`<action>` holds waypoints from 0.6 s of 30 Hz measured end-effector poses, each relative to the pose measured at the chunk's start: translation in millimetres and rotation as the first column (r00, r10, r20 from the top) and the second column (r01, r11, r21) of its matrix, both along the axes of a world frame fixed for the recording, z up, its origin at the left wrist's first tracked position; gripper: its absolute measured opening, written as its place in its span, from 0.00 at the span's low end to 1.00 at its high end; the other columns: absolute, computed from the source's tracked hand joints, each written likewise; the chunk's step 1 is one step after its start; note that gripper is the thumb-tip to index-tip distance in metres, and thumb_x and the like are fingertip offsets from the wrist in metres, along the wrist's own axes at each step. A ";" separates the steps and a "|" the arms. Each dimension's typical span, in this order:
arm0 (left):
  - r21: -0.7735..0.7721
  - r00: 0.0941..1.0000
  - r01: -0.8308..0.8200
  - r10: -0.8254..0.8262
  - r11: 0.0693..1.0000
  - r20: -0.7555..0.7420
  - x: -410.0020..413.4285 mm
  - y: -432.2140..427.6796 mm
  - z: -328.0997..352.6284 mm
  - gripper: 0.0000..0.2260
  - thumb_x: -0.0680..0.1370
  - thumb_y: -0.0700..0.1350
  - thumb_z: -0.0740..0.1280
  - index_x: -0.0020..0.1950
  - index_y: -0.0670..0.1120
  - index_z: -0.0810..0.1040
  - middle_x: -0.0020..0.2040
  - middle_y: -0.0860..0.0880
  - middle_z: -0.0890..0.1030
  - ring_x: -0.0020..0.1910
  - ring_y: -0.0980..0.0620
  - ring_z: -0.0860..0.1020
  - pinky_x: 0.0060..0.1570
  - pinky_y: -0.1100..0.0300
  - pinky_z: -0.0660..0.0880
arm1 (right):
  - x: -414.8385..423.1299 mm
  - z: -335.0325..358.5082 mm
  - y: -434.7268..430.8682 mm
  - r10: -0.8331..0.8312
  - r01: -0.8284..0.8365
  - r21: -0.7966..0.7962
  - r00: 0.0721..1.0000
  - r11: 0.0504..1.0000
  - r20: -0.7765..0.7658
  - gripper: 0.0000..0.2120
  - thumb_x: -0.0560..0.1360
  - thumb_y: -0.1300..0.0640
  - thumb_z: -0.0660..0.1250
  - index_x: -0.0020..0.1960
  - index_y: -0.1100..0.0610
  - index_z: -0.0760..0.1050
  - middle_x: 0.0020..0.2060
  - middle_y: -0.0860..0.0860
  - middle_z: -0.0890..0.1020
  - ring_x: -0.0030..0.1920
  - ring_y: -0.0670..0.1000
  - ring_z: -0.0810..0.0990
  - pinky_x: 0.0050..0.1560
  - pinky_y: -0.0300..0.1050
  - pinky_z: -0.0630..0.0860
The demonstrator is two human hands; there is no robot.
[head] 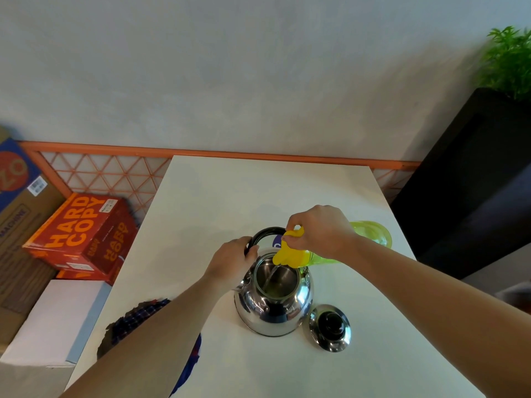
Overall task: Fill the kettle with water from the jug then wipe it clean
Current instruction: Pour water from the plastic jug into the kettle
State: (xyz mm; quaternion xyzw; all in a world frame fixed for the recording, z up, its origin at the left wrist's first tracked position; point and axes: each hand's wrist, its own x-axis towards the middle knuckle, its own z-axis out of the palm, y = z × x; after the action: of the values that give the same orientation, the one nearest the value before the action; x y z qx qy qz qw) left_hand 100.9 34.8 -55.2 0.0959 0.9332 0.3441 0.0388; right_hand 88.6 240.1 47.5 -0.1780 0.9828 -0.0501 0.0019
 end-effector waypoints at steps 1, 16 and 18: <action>0.002 1.000 -0.001 0.001 1.000 -0.001 0.2 0.0 0.1 0.11 0.81 0.51 0.57 0.53 0.48 0.76 0.35 0.55 0.76 0.34 0.58 0.75 0.31 0.67 0.64 | 0.1 0.1 0.0 -0.002 0.002 0.001 1.000 1.000 0.001 0.16 0.70 0.35 0.61 0.49 0.42 0.78 0.30 0.46 0.75 0.36 0.50 0.72 0.34 0.42 0.63; 0.013 1.000 0.001 -0.001 1.000 0.004 0.4 0.4 0.9 0.12 0.81 0.51 0.57 0.53 0.47 0.77 0.36 0.53 0.78 0.35 0.56 0.76 0.33 0.65 0.67 | -0.6 -1.8 -0.3 0.006 -0.006 0.012 1.000 1.000 -0.017 0.16 0.70 0.35 0.60 0.49 0.42 0.78 0.28 0.45 0.72 0.36 0.50 0.71 0.34 0.42 0.63; 0.010 1.000 0.000 0.000 1.000 0.005 0.2 0.3 0.6 0.12 0.81 0.51 0.57 0.53 0.47 0.77 0.37 0.52 0.78 0.35 0.55 0.76 0.34 0.63 0.67 | -0.6 -2.2 -0.4 0.009 -0.009 0.016 1.000 1.000 -0.024 0.16 0.69 0.35 0.61 0.49 0.42 0.78 0.27 0.45 0.70 0.35 0.50 0.71 0.33 0.42 0.62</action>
State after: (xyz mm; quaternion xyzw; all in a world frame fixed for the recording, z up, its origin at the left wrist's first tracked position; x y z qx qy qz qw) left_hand 101.2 35.0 -54.6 0.0953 0.9314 0.3490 0.0406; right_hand 87.9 239.6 45.4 -0.1829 0.9823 -0.0403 -0.0083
